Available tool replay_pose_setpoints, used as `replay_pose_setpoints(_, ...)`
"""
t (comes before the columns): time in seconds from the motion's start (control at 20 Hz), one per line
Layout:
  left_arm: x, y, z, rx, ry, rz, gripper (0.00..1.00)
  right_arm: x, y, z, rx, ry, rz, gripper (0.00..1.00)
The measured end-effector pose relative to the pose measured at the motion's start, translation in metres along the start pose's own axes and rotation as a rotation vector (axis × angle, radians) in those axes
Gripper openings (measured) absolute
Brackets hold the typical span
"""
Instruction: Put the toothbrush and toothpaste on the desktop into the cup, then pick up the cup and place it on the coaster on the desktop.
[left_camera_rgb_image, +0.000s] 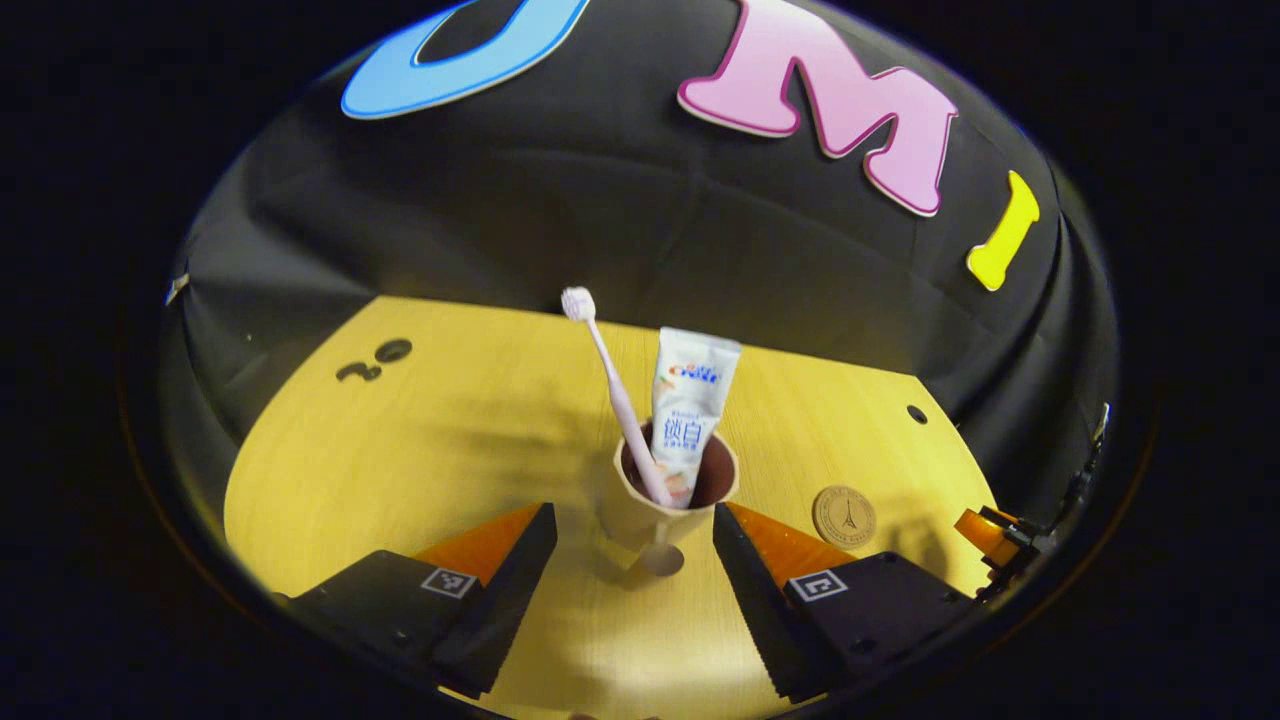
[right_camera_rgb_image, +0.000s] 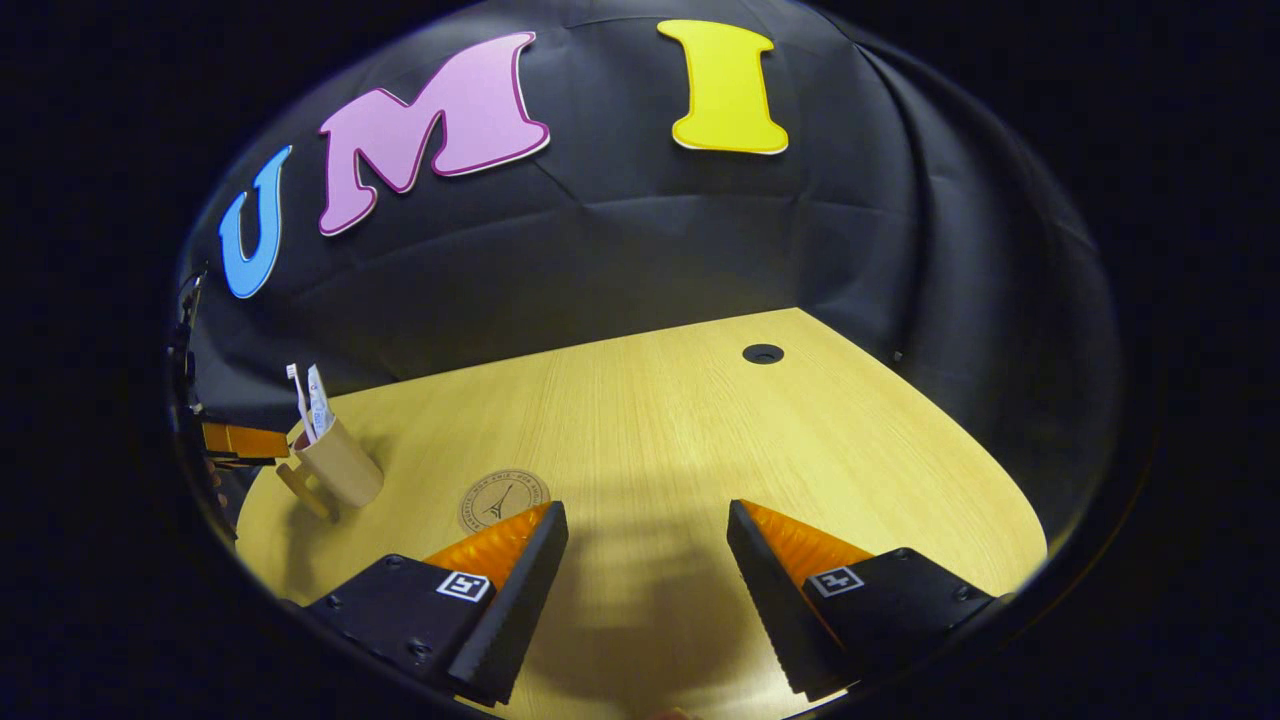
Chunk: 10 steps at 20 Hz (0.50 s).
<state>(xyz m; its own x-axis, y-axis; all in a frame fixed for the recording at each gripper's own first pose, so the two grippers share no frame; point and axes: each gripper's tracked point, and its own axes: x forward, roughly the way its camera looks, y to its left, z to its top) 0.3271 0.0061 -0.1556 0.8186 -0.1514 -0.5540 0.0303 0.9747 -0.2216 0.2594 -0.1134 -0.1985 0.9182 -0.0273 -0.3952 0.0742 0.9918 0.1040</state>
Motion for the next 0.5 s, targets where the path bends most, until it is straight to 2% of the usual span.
replay_pose_setpoints(0.2, 0.009, -0.006, -0.022, 0.029, 0.158, -0.009, 0.97, -0.008, -0.012, -0.004, 0.034, 0.025, -0.012, 0.98)
replay_pose_setpoints(0.5, 0.02, -0.006, -0.034, 0.072, 0.32, 0.022, 0.96, -0.02, -0.031, -0.019, 0.07, 0.077, -0.011, 0.98)
